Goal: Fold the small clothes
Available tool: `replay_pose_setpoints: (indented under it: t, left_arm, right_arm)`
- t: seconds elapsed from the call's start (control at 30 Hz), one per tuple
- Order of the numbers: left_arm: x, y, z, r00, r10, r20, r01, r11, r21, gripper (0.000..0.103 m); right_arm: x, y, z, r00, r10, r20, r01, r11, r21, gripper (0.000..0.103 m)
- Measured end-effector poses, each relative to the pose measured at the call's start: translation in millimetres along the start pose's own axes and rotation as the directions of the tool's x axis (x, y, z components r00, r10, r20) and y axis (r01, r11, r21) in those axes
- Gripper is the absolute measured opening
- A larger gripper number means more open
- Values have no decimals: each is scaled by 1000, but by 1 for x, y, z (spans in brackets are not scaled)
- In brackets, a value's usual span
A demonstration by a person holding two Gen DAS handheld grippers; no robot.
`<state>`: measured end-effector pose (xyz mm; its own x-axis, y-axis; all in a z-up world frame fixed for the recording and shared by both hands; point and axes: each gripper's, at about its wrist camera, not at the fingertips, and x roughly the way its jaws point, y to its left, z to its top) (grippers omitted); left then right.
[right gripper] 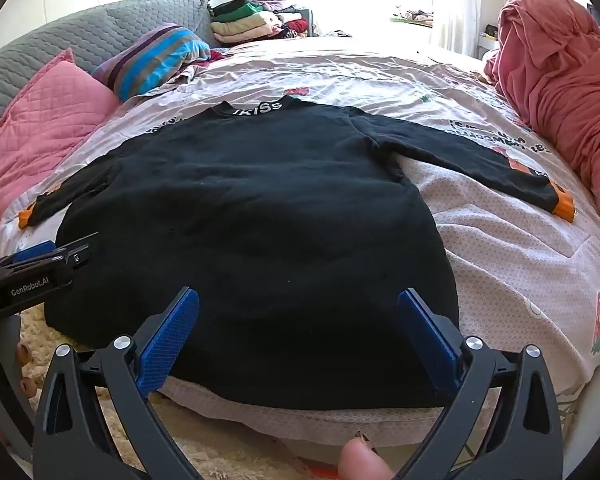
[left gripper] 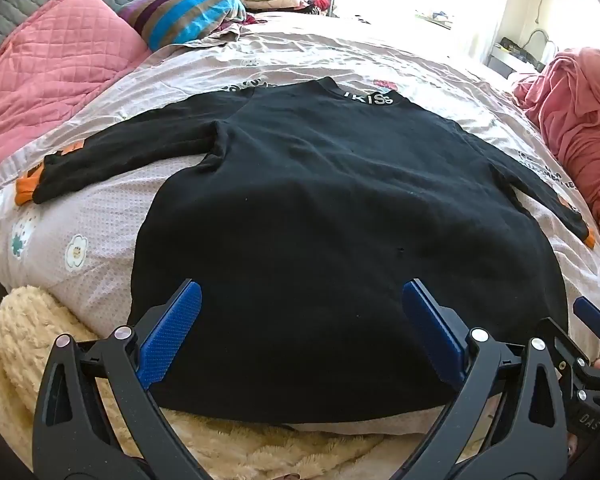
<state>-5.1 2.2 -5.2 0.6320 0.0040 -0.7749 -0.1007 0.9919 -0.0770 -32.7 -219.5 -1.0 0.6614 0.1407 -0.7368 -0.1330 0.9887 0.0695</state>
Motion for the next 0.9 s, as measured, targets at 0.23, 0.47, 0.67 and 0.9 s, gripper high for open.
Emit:
replay_pose_setpoints:
  t: [0.23,0.47,0.67,0.9]
  left_arm:
    - [-1,-4,3,1000,7,-3,-7,1000,0,95]
    - [-2,-4,4,1000,6,0,-6,1000,3,95]
    - [-2,-4,5,1000,7,2,-7,1000,5,95]
    - [-4,-4,6,1000,7,5,-7,1000,5,95]
  right_arm:
    - [-1,0,0,1000,-2,-5,2,1000,-1,99]
    - [-1,-2,0,1000,-1,-8,1,1000,-3,99]
    - [-1,-2,0,1000,-4,-10,4,1000,-3,99]
    - [-2,-1,-1,1000,-4,-9,4,1000,-7,99]
